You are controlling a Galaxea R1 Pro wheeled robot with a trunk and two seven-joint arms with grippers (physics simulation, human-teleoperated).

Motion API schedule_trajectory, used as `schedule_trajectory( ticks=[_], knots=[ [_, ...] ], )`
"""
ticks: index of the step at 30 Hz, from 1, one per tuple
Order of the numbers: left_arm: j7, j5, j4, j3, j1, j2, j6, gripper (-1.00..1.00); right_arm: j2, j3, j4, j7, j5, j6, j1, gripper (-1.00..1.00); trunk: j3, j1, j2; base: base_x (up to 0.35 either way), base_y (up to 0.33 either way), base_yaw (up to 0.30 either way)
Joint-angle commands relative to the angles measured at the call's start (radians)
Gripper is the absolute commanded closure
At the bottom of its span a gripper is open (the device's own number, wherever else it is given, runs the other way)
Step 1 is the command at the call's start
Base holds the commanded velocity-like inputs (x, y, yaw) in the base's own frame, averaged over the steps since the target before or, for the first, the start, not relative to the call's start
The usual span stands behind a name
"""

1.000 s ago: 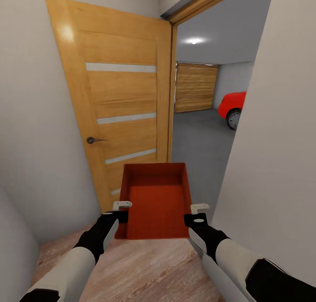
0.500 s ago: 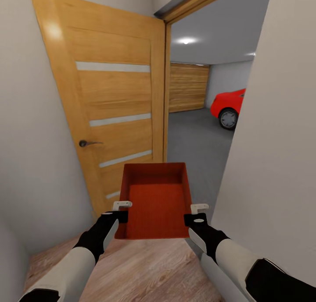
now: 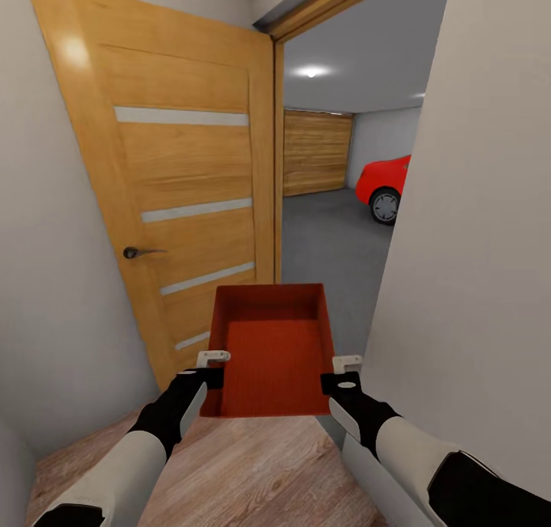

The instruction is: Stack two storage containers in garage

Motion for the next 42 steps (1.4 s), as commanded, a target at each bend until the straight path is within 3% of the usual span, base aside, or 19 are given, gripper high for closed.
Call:
schedule_trajectory(
  ticks=[1,16,27,42],
  knots=[
    [0.011,0.014,0.001,-0.004,0.000,-0.001,0.005,1.00,0.000,-0.024,-0.012,-0.076,0.029,0.007,-0.002,1.00,-0.002,0.001,-0.002,0.000,0.000,0.000],
    [0.011,0.014,0.002,-0.004,0.000,-0.001,0.006,1.00,0.000,-0.024,-0.012,-0.076,0.029,0.007,-0.002,1.00,-0.002,0.001,-0.002,0.004,0.004,0.000],
    [0.011,0.015,0.003,-0.004,0.000,-0.001,0.006,1.00,0.000,-0.024,-0.012,-0.078,0.029,0.007,-0.002,1.00,-0.002,0.001,-0.002,0.170,0.199,-0.003],
    [0.011,0.013,0.001,-0.004,0.000,-0.001,0.005,1.00,0.001,-0.024,-0.012,-0.078,0.029,0.008,-0.002,1.00,-0.002,0.001,-0.002,0.102,0.091,-0.220]
  ],
)
